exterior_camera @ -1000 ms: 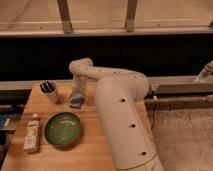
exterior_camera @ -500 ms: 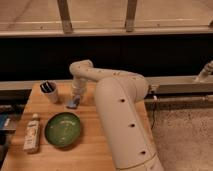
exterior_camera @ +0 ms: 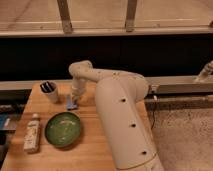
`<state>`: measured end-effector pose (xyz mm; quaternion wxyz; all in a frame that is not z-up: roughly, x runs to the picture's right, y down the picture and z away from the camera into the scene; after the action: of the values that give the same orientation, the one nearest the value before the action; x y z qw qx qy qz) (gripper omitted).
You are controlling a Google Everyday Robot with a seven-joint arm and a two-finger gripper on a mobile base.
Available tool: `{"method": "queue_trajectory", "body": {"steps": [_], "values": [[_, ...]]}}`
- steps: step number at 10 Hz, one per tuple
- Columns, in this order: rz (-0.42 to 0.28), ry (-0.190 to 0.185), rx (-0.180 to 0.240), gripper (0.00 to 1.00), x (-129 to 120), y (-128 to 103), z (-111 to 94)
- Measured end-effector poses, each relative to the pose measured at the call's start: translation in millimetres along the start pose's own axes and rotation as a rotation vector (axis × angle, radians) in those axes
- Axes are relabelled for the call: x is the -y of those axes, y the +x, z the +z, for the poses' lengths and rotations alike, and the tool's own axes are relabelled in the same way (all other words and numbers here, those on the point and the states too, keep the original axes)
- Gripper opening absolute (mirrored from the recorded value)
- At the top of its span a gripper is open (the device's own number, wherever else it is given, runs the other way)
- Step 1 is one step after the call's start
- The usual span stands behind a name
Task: Place the white sponge in the ceramic bowl
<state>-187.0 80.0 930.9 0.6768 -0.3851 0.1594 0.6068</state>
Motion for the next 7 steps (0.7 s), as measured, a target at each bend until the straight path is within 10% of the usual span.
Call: {"method": "queue_trajectory", "body": {"steps": [7], "values": [[-0.064, 0.055, 0.135, 0.00, -9.1, 5.8, -108.5]]}}
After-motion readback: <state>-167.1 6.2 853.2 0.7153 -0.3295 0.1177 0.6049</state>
